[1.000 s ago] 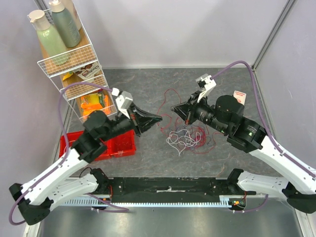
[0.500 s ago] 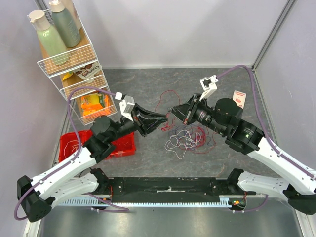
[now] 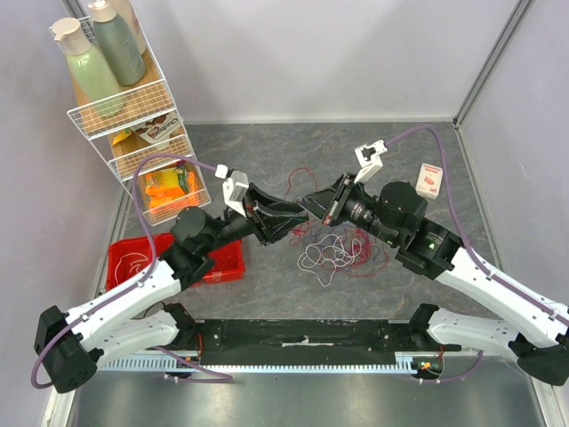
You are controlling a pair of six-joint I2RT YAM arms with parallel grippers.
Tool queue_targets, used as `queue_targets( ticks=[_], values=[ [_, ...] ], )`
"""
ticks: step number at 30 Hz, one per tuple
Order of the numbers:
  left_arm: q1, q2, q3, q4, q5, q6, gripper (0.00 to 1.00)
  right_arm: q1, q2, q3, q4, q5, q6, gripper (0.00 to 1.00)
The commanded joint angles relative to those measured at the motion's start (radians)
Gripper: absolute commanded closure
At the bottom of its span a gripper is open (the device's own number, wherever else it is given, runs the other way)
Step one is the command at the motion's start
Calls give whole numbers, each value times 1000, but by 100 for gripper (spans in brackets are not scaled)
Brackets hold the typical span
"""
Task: Untangle the cables
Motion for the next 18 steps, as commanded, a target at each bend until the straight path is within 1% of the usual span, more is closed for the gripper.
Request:
queue_targets(
  ticks=[1,4,6,8,9,11,14,18],
  values=[
    [-6,-7,-6,43,8,-23,60,3,-4,-19,105,-37,57,100],
    [-6,-71,3,-53,30,21,58,1,-1,-13,98,-31,41,100],
    [-6,-138,45,-249,4,61,54,1,8,-14,92,-30,26,100],
    [-8,-220,83,-410,-44,113,49,1,22,-11,92,-37,-2,100],
    [-6,-273,94,-464,-59,138,45,1,34,-7,95,-45,-21,100],
    [-8,-371,114,-587,-102,167,37,1,65,8,95,-59,-63,100],
    [-6,-500,187,-782,-217,214,31,3,138,41,110,-109,-114,100],
    [-4,-557,307,-1001,-349,247,28,7,246,54,252,-195,-83,100]
  ],
)
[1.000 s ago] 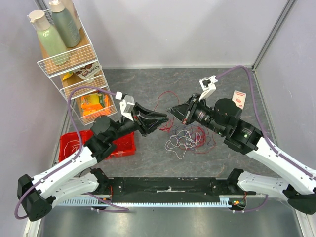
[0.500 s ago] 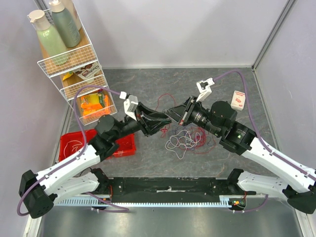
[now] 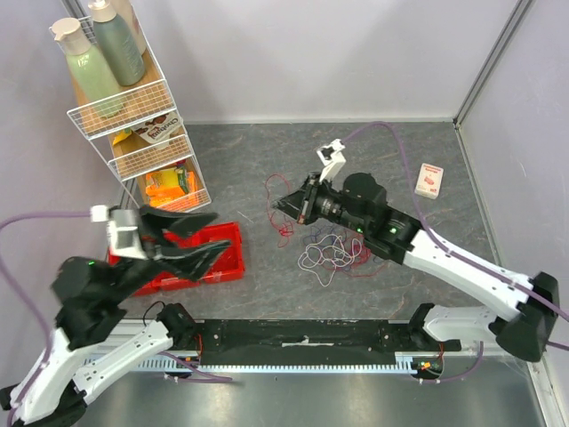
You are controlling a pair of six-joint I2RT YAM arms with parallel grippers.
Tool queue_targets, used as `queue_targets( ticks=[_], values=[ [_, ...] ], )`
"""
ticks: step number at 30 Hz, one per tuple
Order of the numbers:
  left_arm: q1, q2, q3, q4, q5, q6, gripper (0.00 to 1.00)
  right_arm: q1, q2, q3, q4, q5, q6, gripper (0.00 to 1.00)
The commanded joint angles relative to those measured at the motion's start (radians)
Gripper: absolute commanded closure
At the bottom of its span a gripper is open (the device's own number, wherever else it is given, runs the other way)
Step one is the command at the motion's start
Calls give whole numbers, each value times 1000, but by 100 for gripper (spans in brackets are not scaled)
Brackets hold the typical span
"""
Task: Untangle the cables
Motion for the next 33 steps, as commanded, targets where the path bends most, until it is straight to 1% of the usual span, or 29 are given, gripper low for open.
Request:
queue_targets(
  ticks=[1,4,5,7,11,13,21,24,30,33],
  values=[
    [-4,-39,132,-323,-184,98,27,16,105,58,176,-112,-6,100],
    [-4,-52,179,-408,-239,95,25,64,196,100,225,-121,6,100],
    [-4,-56,185,-417,-282,88,24,79,222,110,244,-123,9,100],
    [-6,-63,187,-432,-305,74,22,113,278,133,279,-126,20,100],
    [-4,-60,181,-443,-299,65,20,170,383,175,324,-129,31,100],
    [-4,-57,181,-449,-299,68,20,182,424,169,348,-120,29,100],
    [-3,-45,199,-451,-295,91,20,187,616,155,383,-78,-35,100],
    [-4,-45,195,-454,-302,98,19,196,717,189,402,-84,-70,100],
    [-4,-45,193,-477,-331,103,19,217,909,334,299,-49,-139,100],
    [-4,-51,192,-489,-360,98,19,225,976,422,202,0,-196,100]
  ],
)
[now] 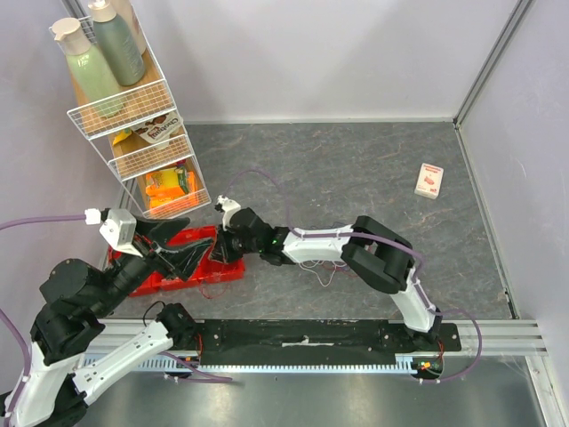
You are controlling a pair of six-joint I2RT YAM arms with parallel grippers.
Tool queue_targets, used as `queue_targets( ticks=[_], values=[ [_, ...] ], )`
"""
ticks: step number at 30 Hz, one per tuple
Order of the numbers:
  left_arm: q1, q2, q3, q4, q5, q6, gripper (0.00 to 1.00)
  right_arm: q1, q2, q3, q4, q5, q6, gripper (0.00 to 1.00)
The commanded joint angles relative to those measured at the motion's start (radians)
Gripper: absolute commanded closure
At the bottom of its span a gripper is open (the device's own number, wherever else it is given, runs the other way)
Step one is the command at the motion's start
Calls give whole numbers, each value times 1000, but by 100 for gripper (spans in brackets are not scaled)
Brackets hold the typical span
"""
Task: Untangle the cables
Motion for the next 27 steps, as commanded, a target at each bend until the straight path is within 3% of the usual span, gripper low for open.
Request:
queue_targets(
  ticks=[1,4,7,15,20,23,27],
  values=[
    [-2,5,14,-22,-57,30,19,17,59,144,-128,99,-118,100],
    [-2,11,14,-33,-78,15,18,17,52,172,-237,188,-178,96],
    [-4,23,10,-61,-162,-36,18,17,-2,161,-269,200,-218,69],
    [-2,60,-54,-149,-383,-217,23,13,-266,51,-320,127,-214,30],
    [-2,135,-75,-234,-396,-347,23,-20,-427,-26,-373,153,-207,18],
    [-2,230,-98,-309,-365,-457,22,-64,-508,-105,-392,190,-209,15],
    [-2,335,-157,-401,-356,-718,22,-134,-625,-272,-386,203,-204,14]
  ],
)
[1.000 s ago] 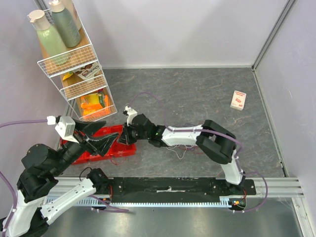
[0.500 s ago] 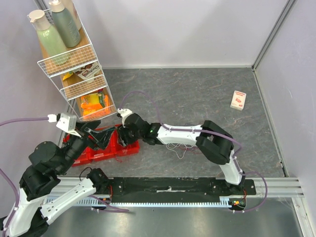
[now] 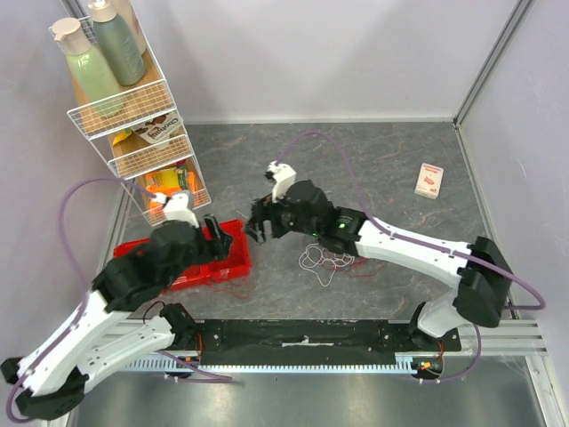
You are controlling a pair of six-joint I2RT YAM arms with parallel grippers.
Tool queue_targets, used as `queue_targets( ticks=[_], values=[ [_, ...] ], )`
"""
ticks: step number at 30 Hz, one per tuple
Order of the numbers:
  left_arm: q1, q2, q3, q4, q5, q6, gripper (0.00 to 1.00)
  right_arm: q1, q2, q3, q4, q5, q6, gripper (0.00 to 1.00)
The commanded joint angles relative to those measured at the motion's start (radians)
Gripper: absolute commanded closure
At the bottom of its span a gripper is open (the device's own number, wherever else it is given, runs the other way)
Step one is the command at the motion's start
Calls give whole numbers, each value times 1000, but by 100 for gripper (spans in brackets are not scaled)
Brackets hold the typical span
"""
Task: Untangle the cables
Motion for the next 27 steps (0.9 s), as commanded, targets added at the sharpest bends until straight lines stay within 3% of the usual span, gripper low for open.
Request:
queue_targets(
  ticks=[1,6,9,12,15,20,27],
  values=[
    [-1,109,-70,-146,7,-381,22,-73,-99,-178,-37,41,-3,14],
    [-1,86,-225,-71,108,-618,21,-96,-217,-385,15,18,31,14],
    [-1,64,-285,-64,85,-658,21,-90,-248,-483,195,-130,7,14],
    [-1,64,-267,-133,22,-658,22,3,-199,-540,363,-206,-41,11],
    [-1,25,-227,-176,-27,-629,22,110,-96,-542,485,-93,-50,3],
    [1,-139,-184,-164,-84,-551,22,189,69,-523,650,115,-68,2],
    [-1,-209,-134,-170,-127,-469,22,256,266,-378,604,345,29,3]
  ],
)
